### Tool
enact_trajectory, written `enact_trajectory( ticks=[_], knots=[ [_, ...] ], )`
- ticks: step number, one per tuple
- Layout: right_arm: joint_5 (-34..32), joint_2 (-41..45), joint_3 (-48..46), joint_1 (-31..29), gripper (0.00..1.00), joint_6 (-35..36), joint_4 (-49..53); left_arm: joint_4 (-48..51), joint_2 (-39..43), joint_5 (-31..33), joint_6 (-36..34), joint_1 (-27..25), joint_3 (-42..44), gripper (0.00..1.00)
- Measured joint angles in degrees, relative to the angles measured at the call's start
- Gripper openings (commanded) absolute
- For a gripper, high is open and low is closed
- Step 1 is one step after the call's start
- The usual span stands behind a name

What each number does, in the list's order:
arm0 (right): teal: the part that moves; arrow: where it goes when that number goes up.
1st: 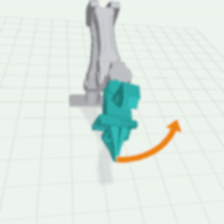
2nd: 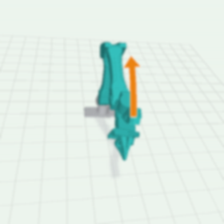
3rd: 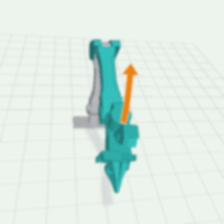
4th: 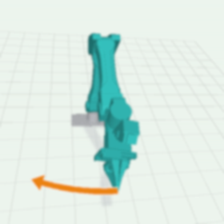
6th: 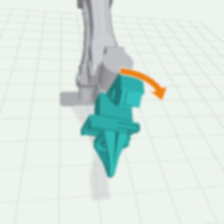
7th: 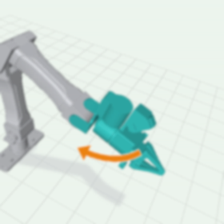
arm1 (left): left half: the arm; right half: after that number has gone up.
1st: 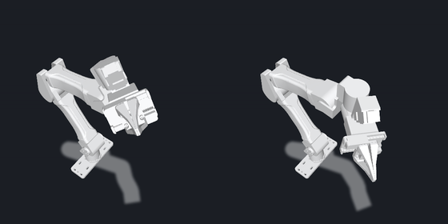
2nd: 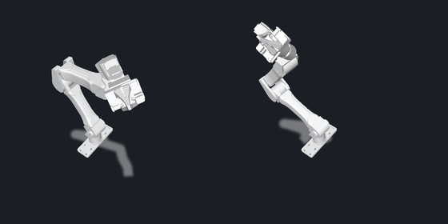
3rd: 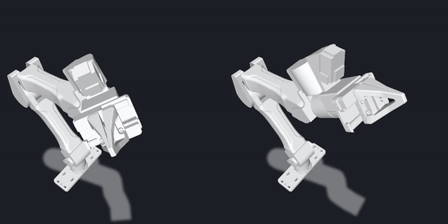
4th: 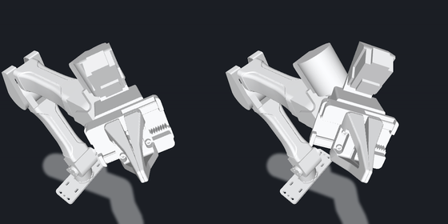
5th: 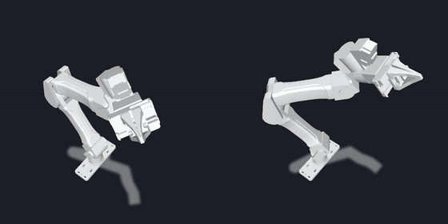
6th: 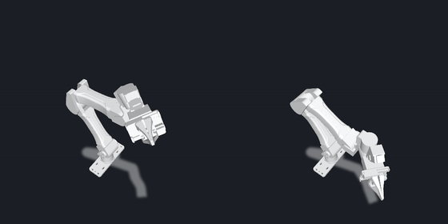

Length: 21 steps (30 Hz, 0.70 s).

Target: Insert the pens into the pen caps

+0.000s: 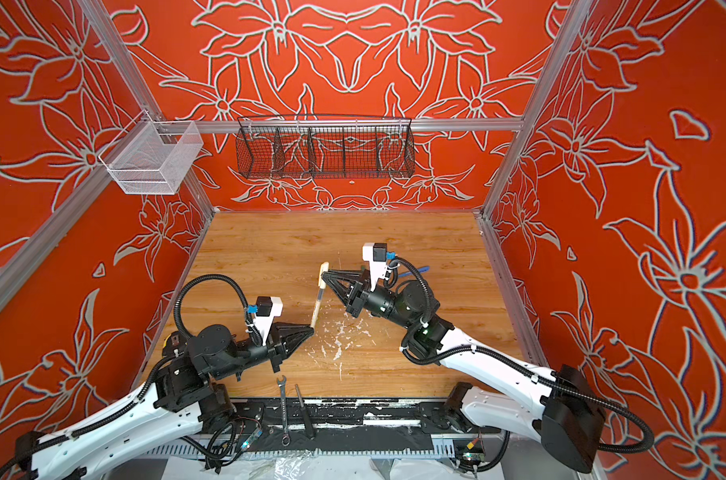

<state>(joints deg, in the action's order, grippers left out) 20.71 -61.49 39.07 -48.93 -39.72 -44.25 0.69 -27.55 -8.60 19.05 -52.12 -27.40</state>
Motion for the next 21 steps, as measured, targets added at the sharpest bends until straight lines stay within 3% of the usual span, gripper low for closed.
enact_trajectory(
  ticks=[21],
  knots=[
    [-3.54, 0.57, -1.6, -1.86, 0.0, 0.87, -2.93, -1.75, -1.29, -0.11, -0.44, 0.0, -0.04, 0.0]
  ],
)
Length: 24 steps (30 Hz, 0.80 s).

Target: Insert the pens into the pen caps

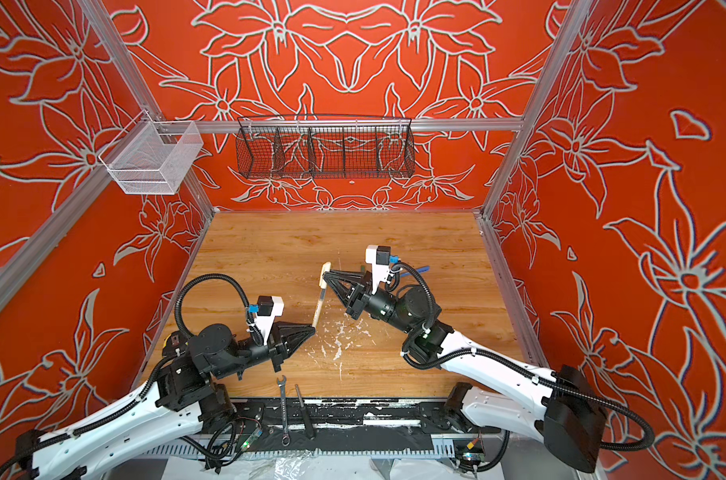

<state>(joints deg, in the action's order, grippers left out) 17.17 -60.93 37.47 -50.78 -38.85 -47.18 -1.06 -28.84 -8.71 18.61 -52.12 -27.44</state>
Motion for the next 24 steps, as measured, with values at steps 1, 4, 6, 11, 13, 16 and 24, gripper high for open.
enact_trajectory(
  ticks=[1, 4, 6, 11, 13, 16, 24],
  knots=[
    [-0.35, 0.07, 0.0, -0.09, 0.0, 0.33, 0.11, -0.07, 0.0, 0.0, 0.0, 0.0, 0.0, 0.0],
    [-0.83, 0.7, 0.0, -0.09, 0.0, 1.33, 0.81, -0.35, 0.24, 0.0, -0.24, 0.0, 0.0, 0.0],
    [-1.14, 1.42, 0.0, -0.09, 0.0, 2.1, 1.75, -0.37, 0.31, 0.0, -0.44, 0.0, -0.09, 0.0],
    [-1.66, 3.17, 0.0, -0.11, 0.0, 3.82, 4.55, -0.76, 0.28, -0.04, -0.66, 0.0, -0.22, 0.0],
    [-1.75, 3.41, 0.0, -0.35, 0.0, 4.09, 5.18, -1.05, 0.2, -0.09, -0.68, 0.0, -0.26, 0.0],
    [-1.77, 3.78, 0.0, -0.42, 0.0, 4.15, 5.66, -1.2, 0.0, -0.15, -0.76, 0.0, -0.26, 0.0],
    [-1.77, 3.89, -0.28, -0.61, 0.0, 3.8, 4.42, -1.9, 0.13, -0.09, -0.79, 0.0, -0.31, 0.0]
  ],
)
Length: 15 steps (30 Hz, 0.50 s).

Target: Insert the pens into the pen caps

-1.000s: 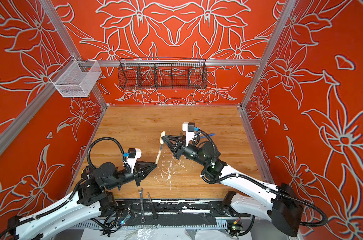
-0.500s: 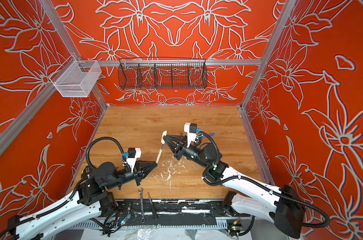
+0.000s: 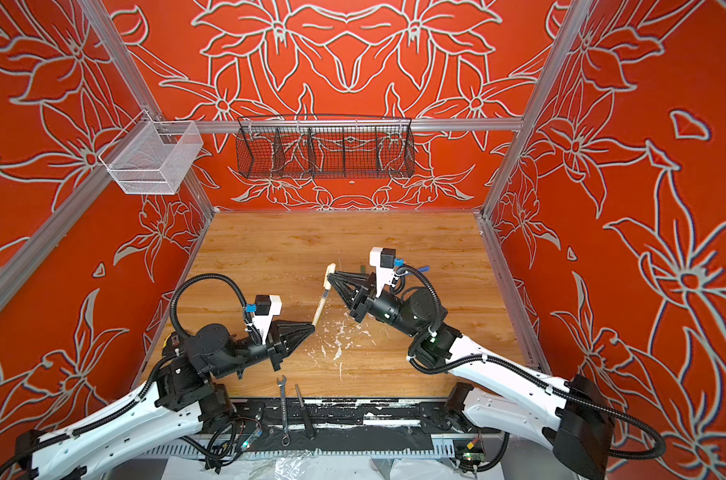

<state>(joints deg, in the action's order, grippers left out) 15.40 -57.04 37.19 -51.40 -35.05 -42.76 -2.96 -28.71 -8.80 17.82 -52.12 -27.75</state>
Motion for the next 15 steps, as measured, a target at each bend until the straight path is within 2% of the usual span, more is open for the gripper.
enact_trajectory(
  ticks=[5, 8, 11, 15],
  knots=[
    [0.07, -2.32, -0.07, -0.61, 0.0, -0.26, -2.69, -0.46, -0.11, 0.57, -0.02, 0.02, -0.2, 0.0],
    [0.07, -2.93, -0.04, -0.85, 0.05, -0.22, -3.19, -0.04, -0.68, 0.98, -0.26, 0.04, -0.96, 0.0],
    [0.09, -2.91, 0.48, -0.87, 0.15, 0.13, -2.54, 0.15, -1.49, 1.29, -0.63, 0.04, -1.81, 0.0],
    [0.35, -2.54, 1.66, -0.9, 0.35, 1.73, 1.22, 0.02, -2.21, 1.7, -1.22, 0.04, -3.23, 0.0]
  ],
)
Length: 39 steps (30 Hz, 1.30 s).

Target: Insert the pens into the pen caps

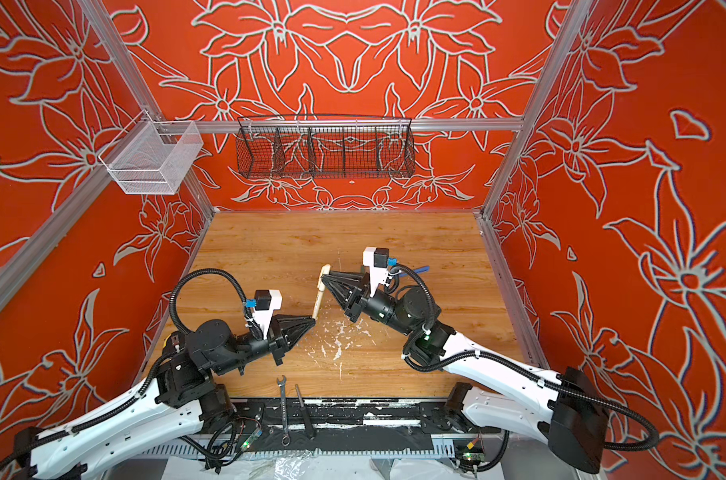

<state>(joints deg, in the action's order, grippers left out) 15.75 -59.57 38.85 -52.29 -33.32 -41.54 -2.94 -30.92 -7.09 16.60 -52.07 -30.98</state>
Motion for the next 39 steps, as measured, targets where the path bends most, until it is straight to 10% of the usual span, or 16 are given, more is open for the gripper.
enact_trajectory(
  ticks=[13, 39],
  knots=[
    [0.9, 8.61, 11.96, 1.01, 0.7, 6.82, 30.47, 1.6, 0.87, 1.79, -0.72, 0.0, -1.99, 0.0],
    [18.38, -1.88, 28.33, 10.34, 0.76, 7.56, 49.42, 4.35, 0.7, -0.79, 1.27, 0.0, -1.6, 0.0]
  ],
)
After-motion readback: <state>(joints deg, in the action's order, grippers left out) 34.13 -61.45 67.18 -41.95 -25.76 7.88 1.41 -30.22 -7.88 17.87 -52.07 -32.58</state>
